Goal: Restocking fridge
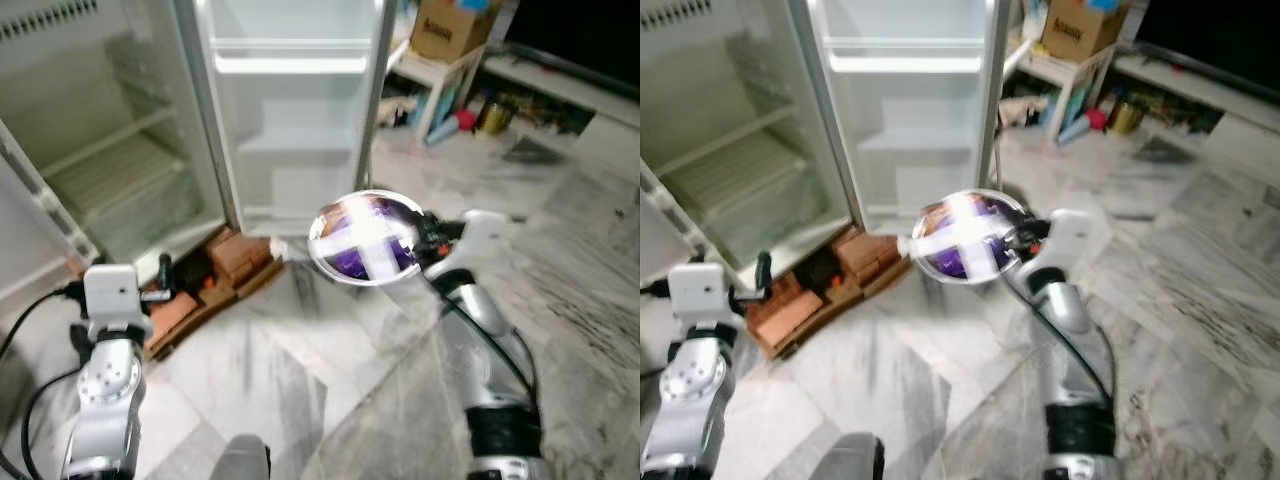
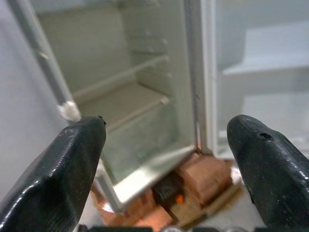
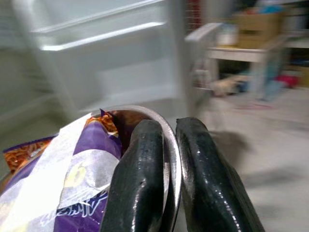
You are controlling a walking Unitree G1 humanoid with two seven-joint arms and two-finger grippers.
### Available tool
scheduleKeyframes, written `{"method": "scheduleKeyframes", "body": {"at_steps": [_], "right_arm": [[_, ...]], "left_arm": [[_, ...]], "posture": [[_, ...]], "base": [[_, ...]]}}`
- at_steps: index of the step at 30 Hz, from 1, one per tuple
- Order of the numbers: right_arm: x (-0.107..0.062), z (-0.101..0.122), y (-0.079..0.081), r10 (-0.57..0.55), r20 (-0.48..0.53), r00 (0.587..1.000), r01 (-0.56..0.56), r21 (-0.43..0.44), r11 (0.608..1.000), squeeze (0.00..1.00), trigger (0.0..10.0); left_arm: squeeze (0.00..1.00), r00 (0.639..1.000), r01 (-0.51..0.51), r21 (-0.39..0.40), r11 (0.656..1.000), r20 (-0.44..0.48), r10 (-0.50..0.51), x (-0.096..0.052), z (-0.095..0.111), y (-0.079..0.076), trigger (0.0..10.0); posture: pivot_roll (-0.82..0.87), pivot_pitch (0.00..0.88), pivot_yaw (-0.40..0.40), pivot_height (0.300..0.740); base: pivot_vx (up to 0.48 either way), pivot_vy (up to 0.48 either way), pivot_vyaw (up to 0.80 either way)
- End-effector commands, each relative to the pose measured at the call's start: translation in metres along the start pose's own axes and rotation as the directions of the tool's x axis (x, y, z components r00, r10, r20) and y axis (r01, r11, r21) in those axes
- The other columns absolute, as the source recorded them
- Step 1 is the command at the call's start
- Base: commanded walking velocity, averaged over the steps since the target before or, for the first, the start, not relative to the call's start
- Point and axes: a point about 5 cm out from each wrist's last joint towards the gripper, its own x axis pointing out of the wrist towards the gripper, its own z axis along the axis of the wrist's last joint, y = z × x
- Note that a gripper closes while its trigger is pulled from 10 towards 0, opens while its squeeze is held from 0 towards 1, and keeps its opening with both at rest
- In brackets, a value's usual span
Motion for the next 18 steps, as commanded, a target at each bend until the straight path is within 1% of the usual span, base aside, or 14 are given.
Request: {"method": "scheduleKeyframes", "body": {"at_steps": [1, 3, 5, 6, 7, 9, 10, 11, 12, 14, 18], "right_arm": [[-0.009, 0.007, -0.020, -0.089, 0.043, 0.995, 0.090, -0.037, 0.995, 0.00, 10.0], [-0.016, 0.006, -0.025, -0.115, 0.046, 0.992, 0.117, -0.044, 0.992, 0.00, 10.0], [-0.021, 0.005, -0.026, -0.118, 0.041, 0.992, 0.121, -0.058, 0.991, 0.00, 10.0], [-0.025, 0.004, -0.026, -0.109, 0.033, 0.993, 0.111, -0.074, 0.991, 0.00, 10.0], [-0.033, 0.004, -0.027, -0.076, 0.019, 0.997, 0.078, -0.116, 0.990, 0.00, 10.0], [-0.038, 0.004, -0.029, -0.053, 0.008, 0.999, 0.054, -0.139, 0.989, 0.00, 10.0], [-0.041, 0.004, -0.032, -0.046, -0.004, 0.999, 0.045, -0.150, 0.988, 0.00, 10.0], [-0.041, 0.004, -0.032, -0.046, -0.004, 0.999, 0.045, -0.150, 0.988, 0.00, 10.0], [-0.046, 0.005, -0.038, -0.040, -0.021, 0.999, 0.036, -0.165, 0.986, 0.00, 10.0], [-0.049, 0.006, -0.043, -0.037, -0.035, 0.999, 0.030, -0.177, 0.984, 0.00, 10.0], [-0.048, 0.007, -0.052, -0.050, -0.055, 0.997, 0.039, -0.179, 0.983, 0.00, 10.0]], "left_arm": [[0.00, 1.000, 0.014, -0.001, 1.000, -0.017, -0.014, -0.001, -0.002, -0.005, 10.0], [0.00, 0.999, 0.042, 0.003, 0.999, -0.021, -0.042, -0.001, -0.002, -0.009, 10.0], [0.00, 0.997, 0.074, 0.011, 0.997, -0.020, -0.074, -0.001, -0.002, -0.012, 10.0], [0.00, 0.995, 0.094, 0.018, 0.995, -0.018, -0.094, -0.002, -0.002, -0.014, 10.0], [0.00, 0.993, 0.118, 0.024, 0.993, -0.019, -0.118, -0.003, -0.001, -0.015, 10.0], [0.00, 0.993, 0.120, 0.025, 0.992, -0.020, -0.120, -0.004, -0.002, -0.015, 10.0], [0.00, 0.993, 0.116, 0.025, 0.993, -0.024, -0.115, -0.006, -0.003, -0.013, 10.0], [0.00, 0.993, 0.116, 0.025, 0.993, -0.024, -0.115, -0.006, -0.003, -0.013, 10.0], [0.00, 0.994, 0.106, 0.026, 0.994, -0.032, -0.106, -0.009, -0.005, -0.011, 10.0], [0.00, 0.995, 0.098, 0.026, 0.995, -0.039, -0.097, -0.013, -0.007, -0.009, 10.0], [0.00, 0.997, 0.071, 0.027, 0.997, -0.045, -0.070, -0.018, -0.008, -0.006, 10.0]], "posture": [[0.06, 0.028, -0.014, 0.740], [0.06, 0.031, -0.006, 0.740], [0.04, 0.042, -0.004, 0.740], [0.04, 0.051, -0.007, 0.740], [0.03, 0.063, -0.014, 0.740], [0.03, 0.068, -0.019, 0.740], [0.04, 0.074, -0.029, 0.740], [0.04, 0.074, -0.029, 0.740], [0.04, 0.084, -0.040, 0.740], [0.04, 0.089, -0.048, 0.740], [0.05, 0.101, -0.063, 0.740]], "base": [[0.000, 0.000, 0.80], [0.000, 0.000, 0.80], [0.000, 0.000, 0.80], [0.000, 0.000, 0.80], [0.000, 0.000, 0.77], [0.000, 0.000, 0.51], [0.000, 0.000, 0.00], [0.000, 0.000, 0.00], [0.000, 0.000, 0.00], [0.000, 0.000, 0.00], [0.000, 0.000, 0.00]]}}
